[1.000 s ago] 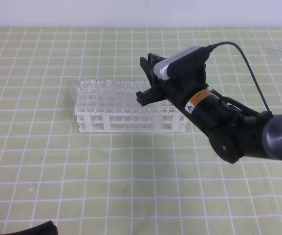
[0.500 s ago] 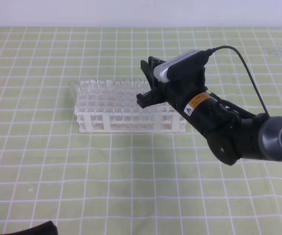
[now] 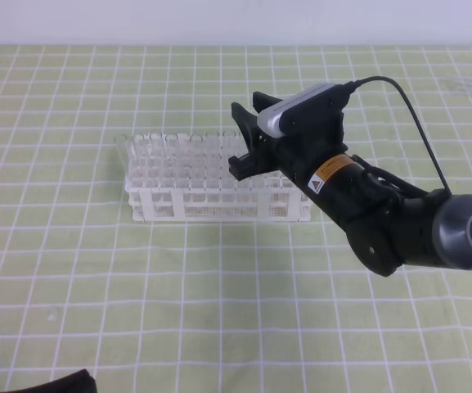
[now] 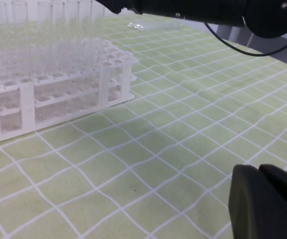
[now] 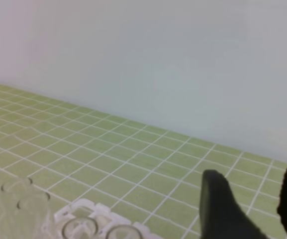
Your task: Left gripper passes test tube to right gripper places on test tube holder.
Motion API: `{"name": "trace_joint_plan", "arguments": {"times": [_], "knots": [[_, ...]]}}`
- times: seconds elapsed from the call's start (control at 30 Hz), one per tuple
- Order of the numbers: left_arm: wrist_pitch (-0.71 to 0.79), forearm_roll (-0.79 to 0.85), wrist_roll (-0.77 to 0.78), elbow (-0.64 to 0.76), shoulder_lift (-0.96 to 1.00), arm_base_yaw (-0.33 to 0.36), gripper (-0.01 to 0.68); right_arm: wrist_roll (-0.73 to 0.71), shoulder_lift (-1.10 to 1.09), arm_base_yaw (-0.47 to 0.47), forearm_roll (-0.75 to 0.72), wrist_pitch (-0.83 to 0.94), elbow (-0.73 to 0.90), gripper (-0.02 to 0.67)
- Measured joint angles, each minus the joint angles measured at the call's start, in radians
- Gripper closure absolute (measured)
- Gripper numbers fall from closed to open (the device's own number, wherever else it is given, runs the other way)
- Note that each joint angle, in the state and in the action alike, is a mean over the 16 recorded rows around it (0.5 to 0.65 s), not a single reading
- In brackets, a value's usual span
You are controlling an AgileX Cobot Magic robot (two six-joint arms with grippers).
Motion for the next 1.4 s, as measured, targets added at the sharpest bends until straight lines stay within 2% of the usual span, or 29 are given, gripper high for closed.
{"name": "trace_joint_plan", "arguments": {"times": [0.2, 0.4, 0.53, 0.73, 1.0, 1.4], "knots": [[0.001, 0.000, 0.000, -0.001, 0.000, 0.000, 0.676, 0.000, -0.021, 0.000, 0.000, 0.024, 0.001, 0.377], [0.001, 0.000, 0.000, -0.001, 0.000, 0.000, 0.676, 0.000, -0.098, 0.000, -0.010, 0.125, 0.002, 0.370], [-0.002, 0.000, 0.000, -0.001, 0.000, 0.000, 0.675, 0.004, -0.190, 0.000, -0.029, 0.248, 0.002, 0.409], [-0.003, 0.000, 0.000, 0.001, 0.000, 0.000, 0.675, 0.022, -0.384, 0.000, -0.056, 0.453, 0.022, 0.513], [-0.001, 0.000, 0.000, 0.003, 0.002, 0.000, 0.675, 0.052, -0.731, 0.000, -0.052, 0.631, 0.152, 0.641], [0.011, 0.000, 0.002, 0.005, 0.003, 0.000, 0.675, 0.092, -1.314, 0.000, 0.068, 0.859, 0.466, 0.663]]}}
